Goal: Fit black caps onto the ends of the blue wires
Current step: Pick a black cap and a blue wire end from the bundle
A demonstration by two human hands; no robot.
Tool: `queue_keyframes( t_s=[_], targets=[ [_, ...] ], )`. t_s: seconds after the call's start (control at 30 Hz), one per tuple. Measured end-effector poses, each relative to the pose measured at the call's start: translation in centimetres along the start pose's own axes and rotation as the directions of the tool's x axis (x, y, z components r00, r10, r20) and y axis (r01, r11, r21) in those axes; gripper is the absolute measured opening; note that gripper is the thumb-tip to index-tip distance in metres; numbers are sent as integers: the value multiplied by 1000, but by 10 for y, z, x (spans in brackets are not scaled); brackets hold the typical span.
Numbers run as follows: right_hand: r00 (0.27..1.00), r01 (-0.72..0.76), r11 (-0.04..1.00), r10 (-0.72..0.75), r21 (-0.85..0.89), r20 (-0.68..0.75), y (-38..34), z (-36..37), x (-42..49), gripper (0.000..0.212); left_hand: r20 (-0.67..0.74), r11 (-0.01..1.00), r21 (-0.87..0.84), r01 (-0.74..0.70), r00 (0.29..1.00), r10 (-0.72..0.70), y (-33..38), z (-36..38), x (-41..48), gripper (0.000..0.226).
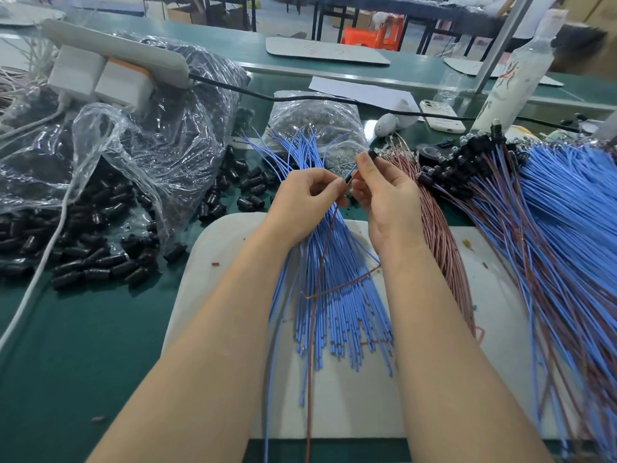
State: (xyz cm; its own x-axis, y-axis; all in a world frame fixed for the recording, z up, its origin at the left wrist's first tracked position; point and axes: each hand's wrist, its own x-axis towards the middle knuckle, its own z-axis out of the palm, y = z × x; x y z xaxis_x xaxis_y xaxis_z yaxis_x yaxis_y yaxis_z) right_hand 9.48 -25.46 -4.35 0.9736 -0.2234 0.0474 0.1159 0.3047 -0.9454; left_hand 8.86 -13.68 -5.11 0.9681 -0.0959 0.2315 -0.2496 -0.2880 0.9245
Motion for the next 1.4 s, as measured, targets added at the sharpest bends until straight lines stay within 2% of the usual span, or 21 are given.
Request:
queue_keyframes(
  t_s=[0.13,0.23,0.43,0.6,0.97,1.03,1.1,1.2,1.27,1.4],
  targets=[
    [995,-33,999,32,6,98,2,4,-2,7,-9,993,-117,10,1000,-11,3,1,0,20],
    [993,-42,999,41,10,110,3,6,-2,6,-21,987,-159,28,999,-32,4,0,1,20],
    [996,-22,1000,23,-14,88,4,2,0,9,1,991,-116,69,998,-70,5,-1,0,14],
    [1000,-20,998,19,52,19,0,-1,3,12,30,995,-70,77,997,-75,4,-4,-1,17],
    [999,-30,992,33,123,-22,-1,-2,0,14,83,997,-43,66,995,-62,5,-9,-1,18],
    [999,-11,997,14,74,-32,0,-3,0,12,81,997,-35,66,995,-63,3,-10,0,18],
    [997,68,992,-72,-110,-35,1,-4,1,11,53,998,11,63,997,-64,0,-8,1,17],
    [973,215,898,-229,-383,11,4,-2,0,8,-54,973,231,7,999,6,-6,-2,4,12],
    [960,265,855,-279,-445,37,6,1,-2,7,-93,955,296,-17,995,47,-7,1,5,9],
    [962,270,855,-260,-442,83,6,5,-4,10,-70,980,188,-57,995,71,-2,2,5,15]
  ],
)
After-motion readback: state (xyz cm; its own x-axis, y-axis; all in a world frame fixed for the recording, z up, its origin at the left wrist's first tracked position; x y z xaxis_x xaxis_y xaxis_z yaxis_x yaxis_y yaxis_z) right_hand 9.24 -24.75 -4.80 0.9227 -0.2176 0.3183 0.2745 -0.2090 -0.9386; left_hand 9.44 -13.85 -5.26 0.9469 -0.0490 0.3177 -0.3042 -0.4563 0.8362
